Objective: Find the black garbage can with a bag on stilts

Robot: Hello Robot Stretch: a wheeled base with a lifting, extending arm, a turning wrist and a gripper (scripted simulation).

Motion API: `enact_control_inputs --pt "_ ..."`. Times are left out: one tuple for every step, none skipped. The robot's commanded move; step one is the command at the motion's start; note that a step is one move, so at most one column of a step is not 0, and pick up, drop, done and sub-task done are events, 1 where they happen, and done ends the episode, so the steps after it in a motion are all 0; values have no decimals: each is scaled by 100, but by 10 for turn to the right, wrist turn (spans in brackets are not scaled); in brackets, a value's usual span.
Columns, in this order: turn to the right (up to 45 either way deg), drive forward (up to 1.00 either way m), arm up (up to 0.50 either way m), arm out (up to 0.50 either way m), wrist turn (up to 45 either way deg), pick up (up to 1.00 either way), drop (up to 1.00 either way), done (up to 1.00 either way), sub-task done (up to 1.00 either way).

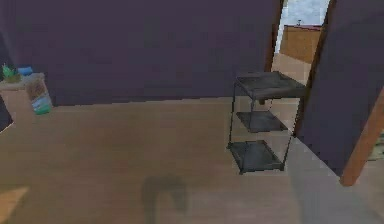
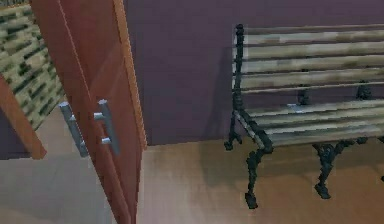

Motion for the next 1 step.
enact_control_inputs --pt "0 45 0 0 0 0 0 0 0"
